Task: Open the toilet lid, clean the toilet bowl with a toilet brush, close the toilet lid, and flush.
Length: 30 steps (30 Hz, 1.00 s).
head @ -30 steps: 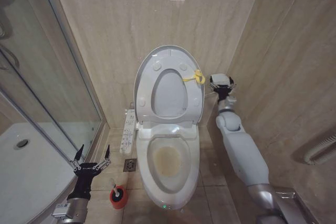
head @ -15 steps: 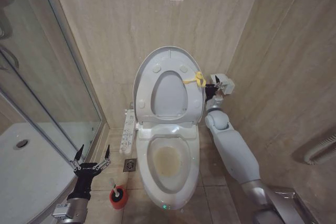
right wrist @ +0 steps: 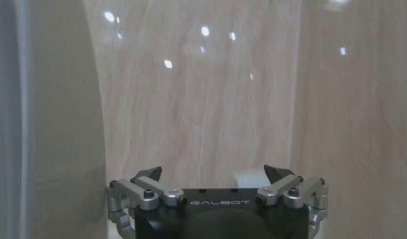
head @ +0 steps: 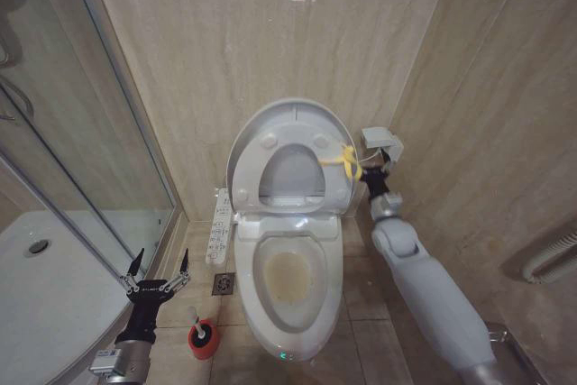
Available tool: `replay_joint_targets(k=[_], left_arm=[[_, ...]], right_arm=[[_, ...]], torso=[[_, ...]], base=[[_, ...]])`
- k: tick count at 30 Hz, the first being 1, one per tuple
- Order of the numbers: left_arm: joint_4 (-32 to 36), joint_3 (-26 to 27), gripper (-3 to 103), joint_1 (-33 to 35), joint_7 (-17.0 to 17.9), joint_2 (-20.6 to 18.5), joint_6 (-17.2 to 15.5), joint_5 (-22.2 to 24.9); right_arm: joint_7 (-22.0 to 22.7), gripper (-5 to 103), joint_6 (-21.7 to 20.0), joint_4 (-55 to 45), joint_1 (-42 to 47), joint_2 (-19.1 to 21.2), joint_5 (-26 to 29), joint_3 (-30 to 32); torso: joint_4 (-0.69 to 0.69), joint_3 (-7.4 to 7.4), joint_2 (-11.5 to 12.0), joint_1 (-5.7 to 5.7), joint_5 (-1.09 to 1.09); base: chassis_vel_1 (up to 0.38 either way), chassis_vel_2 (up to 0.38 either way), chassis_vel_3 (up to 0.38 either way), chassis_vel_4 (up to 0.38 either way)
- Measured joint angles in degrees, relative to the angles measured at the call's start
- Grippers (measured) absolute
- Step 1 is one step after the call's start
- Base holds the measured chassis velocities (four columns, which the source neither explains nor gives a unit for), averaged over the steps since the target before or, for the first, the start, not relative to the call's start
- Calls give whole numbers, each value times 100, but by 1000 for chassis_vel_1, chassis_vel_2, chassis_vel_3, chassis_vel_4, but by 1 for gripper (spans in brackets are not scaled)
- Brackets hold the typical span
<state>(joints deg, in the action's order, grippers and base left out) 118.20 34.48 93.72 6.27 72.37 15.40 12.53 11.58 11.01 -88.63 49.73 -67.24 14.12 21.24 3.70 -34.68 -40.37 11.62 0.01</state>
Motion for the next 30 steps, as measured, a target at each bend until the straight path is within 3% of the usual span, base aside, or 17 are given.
replay_joint_targets(k=[12,16,22,30], left_arm=[[0,0,100,-1,0,0,0,0],[0,-1,100,0,0,0,0,0],[-1,-1,100,0,0,0,0,0],[0,-1,100,0,0,0,0,0]], right_arm=[[-24,100,212,-995,1808,-459,-242,618],[0,100,295,-1354,2570,-832,-480,766],[118,100,276,-1603,2855,-1211,-853,920],[291,100,-32,-2078,2893,-1287,-726,1052]], torso=[[-7,0,0,0,-2],[1,0,0,-1,-2],[-4,0,0,-1,-2],[-5,0,1,0,-2]], base=[[0,0,0,0],[0,0,0,0],[0,0,0,0],[0,0,0,0]])
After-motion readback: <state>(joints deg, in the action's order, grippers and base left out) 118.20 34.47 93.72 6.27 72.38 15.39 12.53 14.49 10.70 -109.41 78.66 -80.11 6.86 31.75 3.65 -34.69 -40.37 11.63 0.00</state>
